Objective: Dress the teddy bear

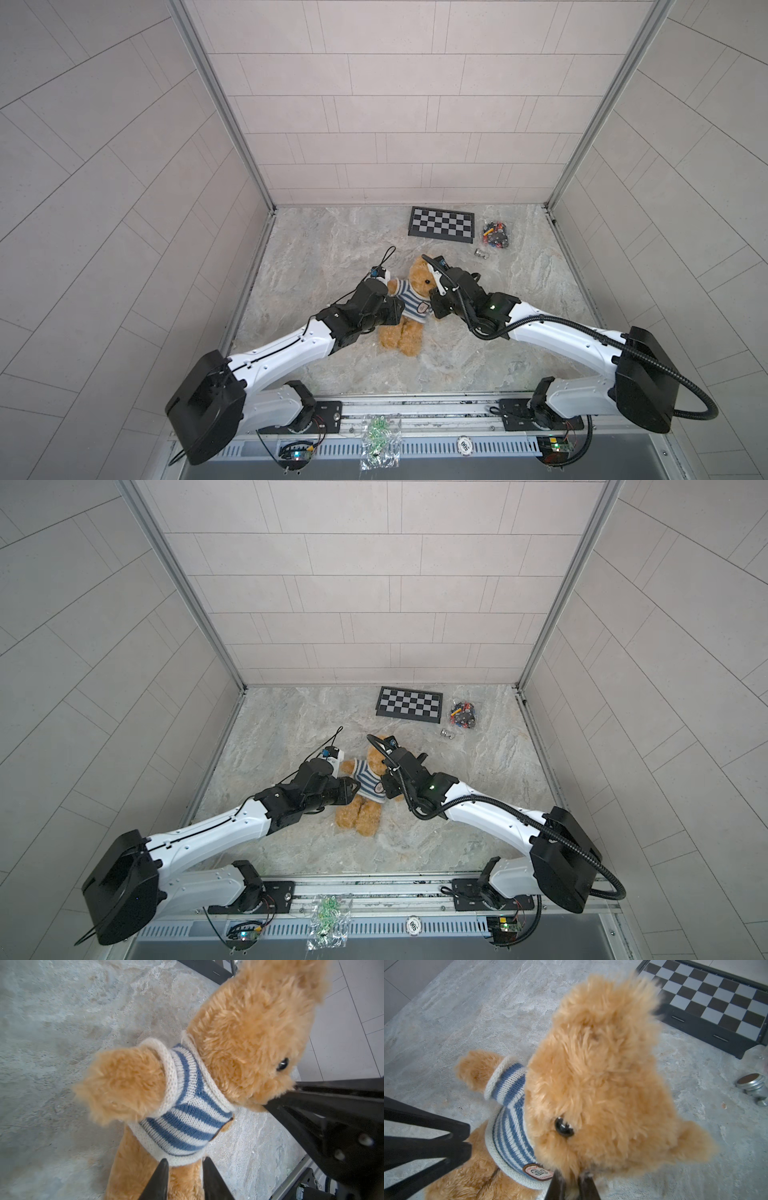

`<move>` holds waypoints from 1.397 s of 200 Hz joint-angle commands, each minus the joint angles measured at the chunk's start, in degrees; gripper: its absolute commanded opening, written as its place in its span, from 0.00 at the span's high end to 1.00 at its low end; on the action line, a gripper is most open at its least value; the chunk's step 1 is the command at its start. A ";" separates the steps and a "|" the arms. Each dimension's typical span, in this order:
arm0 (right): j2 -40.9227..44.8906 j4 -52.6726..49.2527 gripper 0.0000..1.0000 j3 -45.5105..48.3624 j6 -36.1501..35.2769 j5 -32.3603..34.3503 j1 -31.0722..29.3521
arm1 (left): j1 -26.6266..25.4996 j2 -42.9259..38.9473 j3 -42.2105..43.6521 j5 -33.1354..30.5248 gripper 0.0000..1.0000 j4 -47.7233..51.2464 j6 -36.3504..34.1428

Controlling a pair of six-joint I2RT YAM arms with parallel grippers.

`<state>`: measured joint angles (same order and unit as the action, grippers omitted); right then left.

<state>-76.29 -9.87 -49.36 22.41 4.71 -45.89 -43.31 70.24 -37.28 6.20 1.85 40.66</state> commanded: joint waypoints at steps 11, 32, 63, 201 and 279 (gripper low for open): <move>4.69 0.11 0.78 1.78 1.62 -1.32 0.45 | 1.51 2.52 -0.96 0.33 0.68 -3.92 0.82; 9.49 -2.15 0.69 4.25 2.18 -0.69 0.54 | 2.09 3.56 -0.87 0.28 0.68 -4.13 0.43; 14.68 -4.47 0.59 9.76 4.03 -0.65 2.38 | 2.44 5.24 -0.79 0.47 0.68 -4.21 -0.25; 17.72 10.83 0.49 24.58 7.46 -10.53 7.60 | 0.04 -4.34 -4.86 -0.42 0.62 1.47 -3.24; 8.42 20.34 0.52 25.64 7.90 -13.24 9.58 | -3.96 10.72 -16.12 1.49 0.62 3.70 -3.06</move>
<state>-65.47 6.15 -24.03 29.17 -7.51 -37.04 -47.53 78.46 -51.13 8.38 3.05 38.70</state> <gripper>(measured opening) 0.490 0.385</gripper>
